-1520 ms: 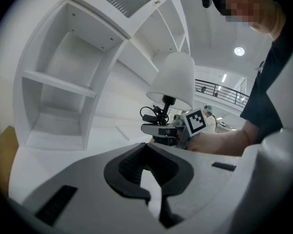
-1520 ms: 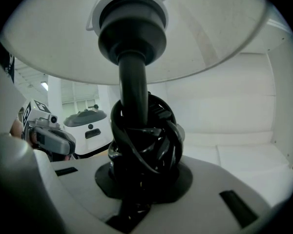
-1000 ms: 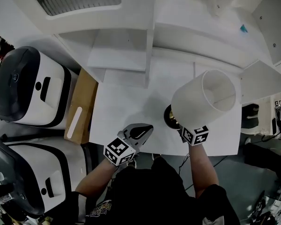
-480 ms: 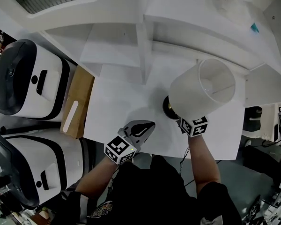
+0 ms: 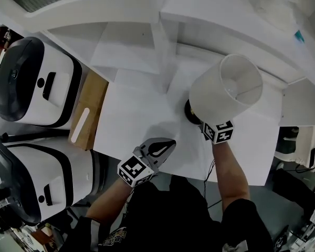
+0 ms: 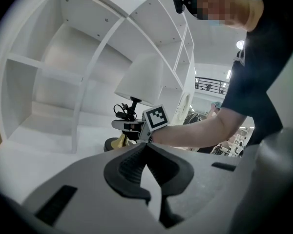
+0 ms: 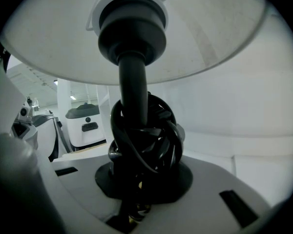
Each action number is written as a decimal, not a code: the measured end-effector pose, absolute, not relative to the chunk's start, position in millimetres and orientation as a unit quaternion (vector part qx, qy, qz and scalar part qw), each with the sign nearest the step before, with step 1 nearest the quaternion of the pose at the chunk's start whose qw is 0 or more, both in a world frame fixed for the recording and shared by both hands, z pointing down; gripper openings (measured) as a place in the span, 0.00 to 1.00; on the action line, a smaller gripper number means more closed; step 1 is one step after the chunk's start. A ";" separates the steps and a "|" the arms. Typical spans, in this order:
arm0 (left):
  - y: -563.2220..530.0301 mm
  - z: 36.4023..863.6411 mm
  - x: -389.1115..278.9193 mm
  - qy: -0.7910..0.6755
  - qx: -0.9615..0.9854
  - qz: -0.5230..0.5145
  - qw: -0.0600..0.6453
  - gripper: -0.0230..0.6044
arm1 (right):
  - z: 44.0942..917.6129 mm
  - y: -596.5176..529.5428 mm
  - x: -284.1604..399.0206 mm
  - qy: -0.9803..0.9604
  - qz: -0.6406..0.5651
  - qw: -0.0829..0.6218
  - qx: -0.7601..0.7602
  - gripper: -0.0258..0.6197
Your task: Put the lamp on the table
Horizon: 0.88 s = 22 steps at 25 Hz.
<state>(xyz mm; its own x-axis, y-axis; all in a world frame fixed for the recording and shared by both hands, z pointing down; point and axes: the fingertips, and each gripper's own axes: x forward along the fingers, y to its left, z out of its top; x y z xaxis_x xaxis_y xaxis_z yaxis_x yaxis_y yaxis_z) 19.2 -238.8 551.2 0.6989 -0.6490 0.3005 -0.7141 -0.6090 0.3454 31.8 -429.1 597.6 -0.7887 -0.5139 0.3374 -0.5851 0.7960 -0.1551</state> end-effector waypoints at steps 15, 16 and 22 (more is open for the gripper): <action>-221.5 567.3 7.1 -0.407 0.876 0.082 0.244 0.05 | 614.1 -470.3 9.2 -0.940 0.104 0.141 0.294 0.15; -220.8 567.4 5.9 -0.409 0.875 0.082 0.245 0.05 | 615.0 -471.7 7.7 -0.940 0.103 0.141 0.293 0.15; -219.1 567.5 -1.4 -0.416 0.873 0.079 0.244 0.05 | 620.1 -475.7 3.0 -0.939 0.101 0.140 0.298 0.15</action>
